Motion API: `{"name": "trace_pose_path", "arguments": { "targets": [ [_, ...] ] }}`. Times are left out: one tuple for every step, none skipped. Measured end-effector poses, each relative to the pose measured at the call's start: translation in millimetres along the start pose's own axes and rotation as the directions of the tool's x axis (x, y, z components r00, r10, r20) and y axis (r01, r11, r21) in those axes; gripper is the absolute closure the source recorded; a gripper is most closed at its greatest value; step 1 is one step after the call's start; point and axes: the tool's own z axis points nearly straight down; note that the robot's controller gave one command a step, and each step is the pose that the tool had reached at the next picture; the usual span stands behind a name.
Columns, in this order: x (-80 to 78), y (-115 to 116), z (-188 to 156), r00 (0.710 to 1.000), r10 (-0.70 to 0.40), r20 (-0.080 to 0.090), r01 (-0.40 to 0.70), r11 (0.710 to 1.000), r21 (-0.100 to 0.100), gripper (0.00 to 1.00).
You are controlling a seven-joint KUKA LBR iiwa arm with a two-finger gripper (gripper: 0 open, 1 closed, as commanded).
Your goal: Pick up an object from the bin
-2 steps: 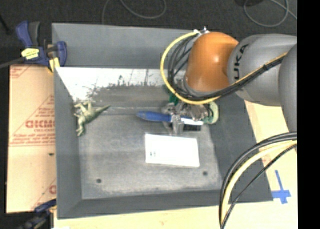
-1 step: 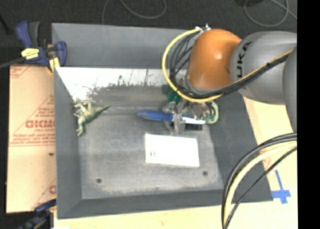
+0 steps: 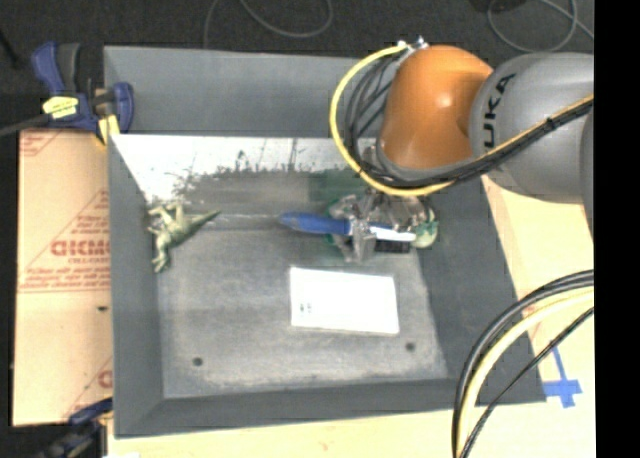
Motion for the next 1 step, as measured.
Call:
{"name": "trace_pose_path", "arguments": {
  "targets": [
    [-1.5, -0.6, -15.9, 1.000, 0.000, 0.006, 0.000, 1.000, 0.002, 1.00]
  ]
}}
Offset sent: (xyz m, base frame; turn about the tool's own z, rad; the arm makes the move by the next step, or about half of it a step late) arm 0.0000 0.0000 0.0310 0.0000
